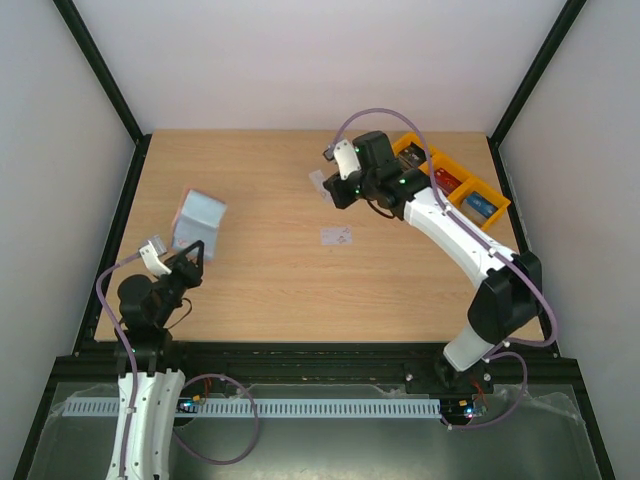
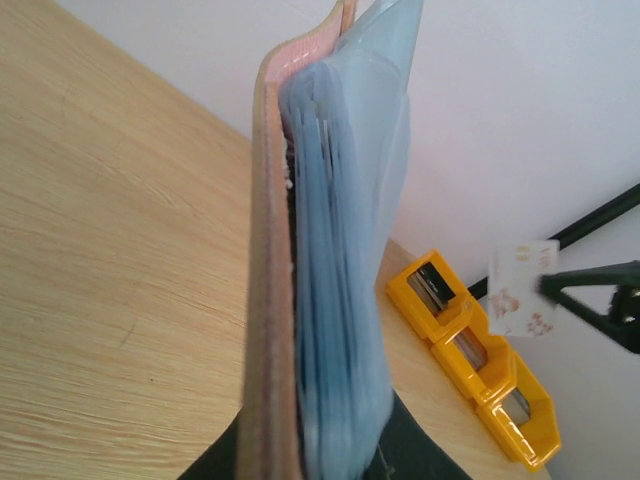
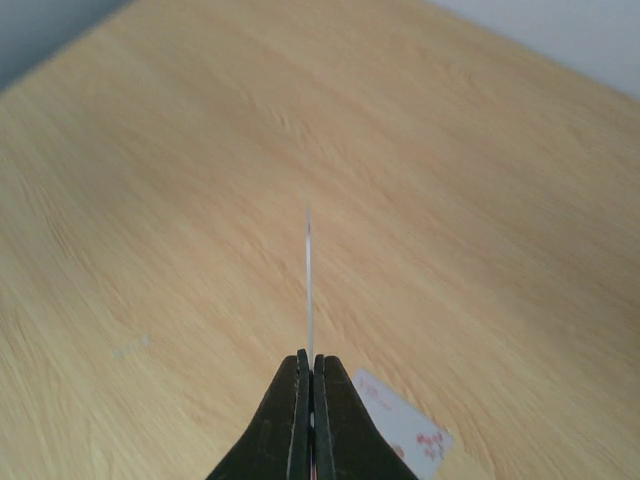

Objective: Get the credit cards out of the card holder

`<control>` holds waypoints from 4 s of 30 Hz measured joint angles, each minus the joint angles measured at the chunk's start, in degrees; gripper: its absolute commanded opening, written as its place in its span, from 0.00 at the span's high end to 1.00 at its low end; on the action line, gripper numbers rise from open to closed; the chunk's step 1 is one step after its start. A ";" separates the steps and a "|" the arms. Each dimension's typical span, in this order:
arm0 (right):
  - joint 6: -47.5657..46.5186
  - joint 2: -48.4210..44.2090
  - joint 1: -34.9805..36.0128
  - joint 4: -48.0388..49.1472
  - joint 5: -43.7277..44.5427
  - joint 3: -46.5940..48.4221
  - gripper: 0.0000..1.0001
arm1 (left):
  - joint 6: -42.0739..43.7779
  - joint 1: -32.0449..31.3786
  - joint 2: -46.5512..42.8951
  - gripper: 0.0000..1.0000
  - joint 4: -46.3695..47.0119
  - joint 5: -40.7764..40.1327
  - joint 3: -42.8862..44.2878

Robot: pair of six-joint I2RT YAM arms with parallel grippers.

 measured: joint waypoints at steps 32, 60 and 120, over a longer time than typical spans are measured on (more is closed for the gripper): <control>-56.19 27.58 3.87 -30.91 11.37 14.23 0.98 | -3.37 1.60 -0.42 0.98 1.64 2.80 -1.81; -58.45 30.62 3.80 -27.98 11.78 14.12 0.81 | -3.61 2.34 -0.20 0.98 1.86 3.06 -2.25; 27.34 16.41 7.43 -0.68 22.25 -18.18 0.98 | -3.85 4.11 -0.70 0.98 3.74 4.48 -2.67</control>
